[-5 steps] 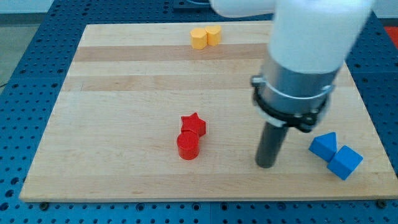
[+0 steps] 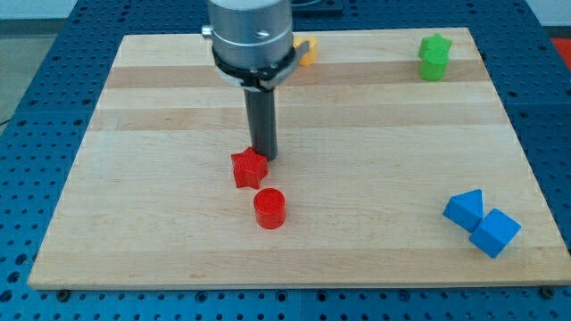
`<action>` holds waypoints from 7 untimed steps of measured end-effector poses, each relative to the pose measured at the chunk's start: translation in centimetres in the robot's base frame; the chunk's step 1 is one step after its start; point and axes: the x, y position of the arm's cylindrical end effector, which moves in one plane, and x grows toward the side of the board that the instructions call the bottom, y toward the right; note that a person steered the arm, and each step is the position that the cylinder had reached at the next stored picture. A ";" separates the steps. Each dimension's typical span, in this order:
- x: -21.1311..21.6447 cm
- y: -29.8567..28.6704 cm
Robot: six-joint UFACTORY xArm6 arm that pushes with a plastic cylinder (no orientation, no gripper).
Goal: Move the red star diagonally top left to the red circle
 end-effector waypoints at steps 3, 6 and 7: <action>-1.8 2.2; 6.8 8.0; 4.6 6.4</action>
